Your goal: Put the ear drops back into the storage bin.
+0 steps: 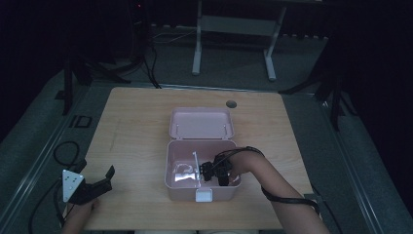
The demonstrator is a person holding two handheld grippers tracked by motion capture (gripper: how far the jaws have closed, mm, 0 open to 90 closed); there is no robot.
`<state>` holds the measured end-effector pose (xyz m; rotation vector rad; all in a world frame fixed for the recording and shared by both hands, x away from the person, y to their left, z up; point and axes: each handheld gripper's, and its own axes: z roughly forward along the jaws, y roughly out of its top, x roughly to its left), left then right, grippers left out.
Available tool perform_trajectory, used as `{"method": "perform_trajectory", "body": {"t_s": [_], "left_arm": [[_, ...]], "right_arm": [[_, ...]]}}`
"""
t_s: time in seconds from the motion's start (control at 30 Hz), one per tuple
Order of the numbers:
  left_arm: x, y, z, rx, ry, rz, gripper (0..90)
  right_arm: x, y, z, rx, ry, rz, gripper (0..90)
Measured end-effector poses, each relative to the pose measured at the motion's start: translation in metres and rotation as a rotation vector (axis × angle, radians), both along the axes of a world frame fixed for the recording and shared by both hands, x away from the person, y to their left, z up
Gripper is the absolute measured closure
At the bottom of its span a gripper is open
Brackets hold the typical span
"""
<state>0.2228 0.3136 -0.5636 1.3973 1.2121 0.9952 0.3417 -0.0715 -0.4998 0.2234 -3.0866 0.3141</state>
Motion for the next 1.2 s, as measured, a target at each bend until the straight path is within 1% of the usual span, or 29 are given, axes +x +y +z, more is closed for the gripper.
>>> {"method": "perform_trajectory", "body": {"t_s": [0.07,0.13,0.2,0.23,0.3,0.33,0.4,0.43,0.47,0.5,0.53,0.57,0.6,0.63,0.67,0.7,0.77,0.83,0.87,0.93,0.97,1.03,1.1,1.2], "left_arm": [[0.000,0.000,0.000,0.000,0.001,0.001,0.4],[0.000,0.000,0.000,0.001,0.001,0.001,0.4],[0.000,0.000,0.000,0.000,0.000,0.002,0.4],[0.000,0.000,0.000,0.000,0.001,0.001,0.4],[0.000,0.000,0.000,0.000,0.002,0.001,0.4],[0.000,0.000,0.000,0.000,0.002,0.001,0.4],[0.000,0.000,0.000,0.001,0.002,0.001,0.4],[0.000,0.000,0.000,0.001,0.003,0.001,0.4],[0.000,0.000,0.000,0.001,0.003,0.001,0.4],[0.000,0.000,0.000,0.001,0.002,0.002,0.4],[0.000,0.000,0.000,0.001,0.002,0.002,0.4],[0.000,0.000,0.000,0.001,0.002,0.002,0.4],[0.000,0.000,0.000,0.000,0.003,0.002,0.4],[0.000,0.000,0.000,0.001,0.003,0.002,0.4],[0.000,0.000,0.000,0.000,0.002,0.002,0.4],[0.000,0.000,0.000,0.000,0.002,0.002,0.4],[0.000,0.000,0.000,0.001,0.002,0.002,0.4],[0.000,0.000,0.000,0.001,0.003,0.002,0.4],[0.000,0.000,0.000,0.001,0.003,0.002,0.4],[0.000,0.000,0.000,0.001,0.003,0.002,0.4],[0.000,0.000,0.000,0.001,0.002,0.002,0.4],[0.000,0.000,0.000,0.000,0.002,0.002,0.4],[0.000,0.000,0.000,0.000,0.002,0.002,0.4],[0.000,0.000,0.000,0.001,0.003,0.003,0.4]], "right_arm": [[0.000,0.000,0.000,0.000,0.001,-0.006,59.3],[0.001,0.000,0.001,0.004,0.008,-0.024,56.7],[0.001,0.000,0.001,0.006,0.010,-0.028,55.7],[0.001,0.000,0.002,0.012,0.017,-0.024,55.4],[0.001,-0.001,0.004,0.022,0.013,-0.016,54.7],[0.001,-0.002,0.007,0.034,0.014,-0.034,54.5],[0.001,-0.002,0.010,0.041,0.007,-0.028,54.5],[0.001,-0.002,0.012,0.040,0.005,-0.026,54.3],[0.001,-0.003,0.018,0.059,0.010,-0.038,52.6],[0.001,-0.003,0.018,0.059,0.010,-0.038,52.6],[0.000,-0.003,0.022,0.072,0.005,-0.033,51.9],[0.000,-0.004,0.028,0.094,0.000,-0.031,50.4],[0.000,-0.004,0.028,0.094,0.000,-0.031,50.4],[0.000,-0.005,0.035,0.111,-0.001,-0.034,50.3],[0.000,-0.005,0.035,0.111,-0.001,-0.034,50.3],[0.000,-0.006,0.040,0.123,-0.003,-0.035,50.4],[0.001,-0.007,0.043,0.127,-0.006,-0.038,50.2],[0.001,-0.009,0.051,0.143,-0.022,-0.044,48.6],[0.001,-0.009,0.051,0.143,-0.022,-0.044,48.6],[0.002,-0.013,0.058,0.159,-0.035,-0.044,46.8],[0.002,-0.013,0.058,0.159,-0.035,-0.044,46.8],[0.002,-0.016,0.065,0.172,-0.040,-0.055,43.9],[0.003,-0.020,0.071,0.198,-0.039,-0.061,41.8],[0.007,-0.027,0.081,0.212,-0.067,-0.091,35.3]]}}
